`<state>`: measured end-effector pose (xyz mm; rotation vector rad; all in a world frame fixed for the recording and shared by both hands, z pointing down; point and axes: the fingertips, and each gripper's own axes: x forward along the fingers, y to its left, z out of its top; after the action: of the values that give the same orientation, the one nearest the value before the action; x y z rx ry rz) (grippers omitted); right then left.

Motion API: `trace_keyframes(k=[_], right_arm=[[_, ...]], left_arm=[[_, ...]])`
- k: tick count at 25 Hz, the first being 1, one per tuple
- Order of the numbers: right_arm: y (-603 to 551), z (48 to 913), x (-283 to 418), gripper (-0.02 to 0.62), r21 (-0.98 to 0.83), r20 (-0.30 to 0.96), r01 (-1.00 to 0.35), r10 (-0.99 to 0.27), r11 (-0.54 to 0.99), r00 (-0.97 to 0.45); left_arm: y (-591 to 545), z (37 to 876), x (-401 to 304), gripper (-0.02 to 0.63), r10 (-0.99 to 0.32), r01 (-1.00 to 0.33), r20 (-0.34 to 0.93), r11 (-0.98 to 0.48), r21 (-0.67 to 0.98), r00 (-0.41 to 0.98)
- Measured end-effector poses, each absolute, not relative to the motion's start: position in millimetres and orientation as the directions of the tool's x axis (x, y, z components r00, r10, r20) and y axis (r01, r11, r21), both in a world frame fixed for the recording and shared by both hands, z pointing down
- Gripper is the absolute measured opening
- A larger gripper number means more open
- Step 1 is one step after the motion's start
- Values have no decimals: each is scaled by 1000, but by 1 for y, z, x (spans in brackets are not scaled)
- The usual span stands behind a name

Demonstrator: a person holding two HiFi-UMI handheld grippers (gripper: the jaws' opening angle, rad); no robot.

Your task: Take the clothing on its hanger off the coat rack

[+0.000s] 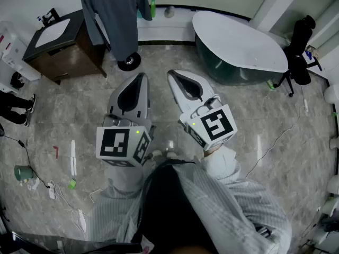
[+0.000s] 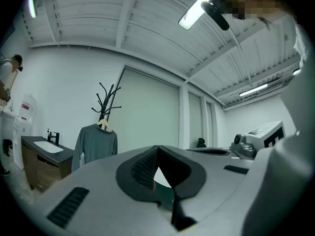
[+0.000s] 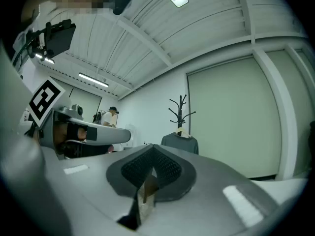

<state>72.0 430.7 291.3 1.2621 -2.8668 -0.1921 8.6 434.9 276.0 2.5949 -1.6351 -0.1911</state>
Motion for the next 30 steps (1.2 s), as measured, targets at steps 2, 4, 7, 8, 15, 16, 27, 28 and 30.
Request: trace_keyframes(k=[2,4,7,8,15,16,27,28,30], right_arm=[[431,292,74,2,117,-49,-733,-734,670,-678],[430,293,75,2,118,-51,-733,-733,670,-679],[427,294,76,2,113,-53,-734,-734,669,-677],[426,293,77,2,110,-55,-735,-734,669,-677],[411,294,99,2,84,-69,-740,-737,668,-673],[410,296,103,2,82,-61,-737,-735,671,-676],[342,357,117,3,11,93,-714,-711,701,-697],[326,362,116,3,6,96,-712,-709,703,-699],[290,364,109,3,5,86,-701,-699,713,-710]], left_arm=[[435,277,11,5,-902,-894,-69,-432,120,426],[434,276,12,5,-902,-895,-68,-431,115,426],[430,275,15,5,-902,-895,-65,-432,109,427],[429,275,15,5,-902,-896,-67,-432,108,427],[410,284,24,5,-914,-906,-68,-405,127,399],[408,287,26,5,-916,-905,-64,-401,139,396],[329,320,19,5,-945,-926,-29,-324,193,325],[314,325,18,5,-945,-926,-25,-324,192,326],[280,331,14,5,-945,-928,-28,-325,183,326]])
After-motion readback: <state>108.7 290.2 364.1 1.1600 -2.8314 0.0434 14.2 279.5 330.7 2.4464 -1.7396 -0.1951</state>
